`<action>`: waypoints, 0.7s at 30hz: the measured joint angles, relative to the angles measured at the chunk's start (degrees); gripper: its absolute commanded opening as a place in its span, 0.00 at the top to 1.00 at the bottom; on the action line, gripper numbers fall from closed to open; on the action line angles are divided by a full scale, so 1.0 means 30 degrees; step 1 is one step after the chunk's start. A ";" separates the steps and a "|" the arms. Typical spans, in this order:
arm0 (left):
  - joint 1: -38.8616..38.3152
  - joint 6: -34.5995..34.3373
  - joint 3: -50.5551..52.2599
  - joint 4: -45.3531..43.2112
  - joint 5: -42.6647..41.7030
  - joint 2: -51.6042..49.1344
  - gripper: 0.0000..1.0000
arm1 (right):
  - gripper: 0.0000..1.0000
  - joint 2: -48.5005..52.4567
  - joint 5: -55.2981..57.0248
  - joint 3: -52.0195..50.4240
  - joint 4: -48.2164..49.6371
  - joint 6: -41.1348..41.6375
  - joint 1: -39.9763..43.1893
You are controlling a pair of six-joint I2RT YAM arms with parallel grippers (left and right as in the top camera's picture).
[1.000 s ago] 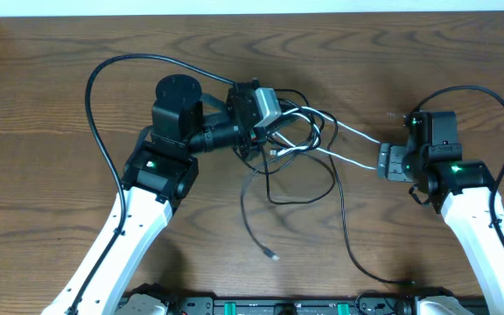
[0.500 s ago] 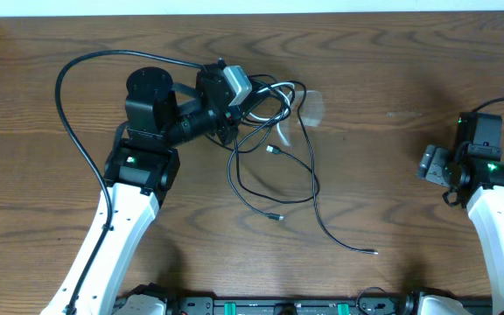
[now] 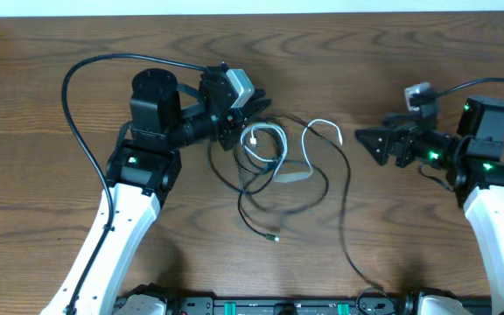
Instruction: Untangle cables
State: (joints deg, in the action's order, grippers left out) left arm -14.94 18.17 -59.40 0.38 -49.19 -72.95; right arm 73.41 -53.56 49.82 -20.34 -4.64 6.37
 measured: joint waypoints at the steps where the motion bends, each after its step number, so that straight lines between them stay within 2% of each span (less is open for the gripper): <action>1: -0.0226 0.0000 0.0000 0.0007 0.0000 0.0000 0.83 | 0.11 0.0000 -0.0750 0.0000 0.0255 -0.0029 -0.0561; 2: -0.0372 0.0000 0.0000 0.0007 0.0000 0.0000 0.79 | 0.11 0.0000 -0.1311 0.0000 0.0372 -0.0066 -0.1122; 6: -0.0831 -0.0066 0.0000 0.0401 0.0233 0.0007 0.75 | 0.10 0.0000 -0.1064 0.0000 0.0430 0.0226 -0.2164; 11: -0.0831 -0.0102 0.0000 0.2922 0.3679 0.0007 0.59 | 0.09 0.0000 -0.0219 0.0000 0.0423 0.0656 -0.2543; 15: -0.0831 -0.0117 0.0000 0.3810 0.6288 -0.1093 0.56 | 0.09 0.0000 0.0321 0.0000 0.0430 0.0787 -0.2543; 21: -0.1326 -0.0109 0.0000 0.3861 0.7388 -0.5020 0.54 | 0.07 0.0000 0.0809 0.0000 0.0401 0.0991 -0.2543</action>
State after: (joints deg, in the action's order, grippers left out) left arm -18.92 17.85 -59.40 11.97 -27.03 -88.01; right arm 73.41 -51.13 49.82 -19.14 -1.67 -1.26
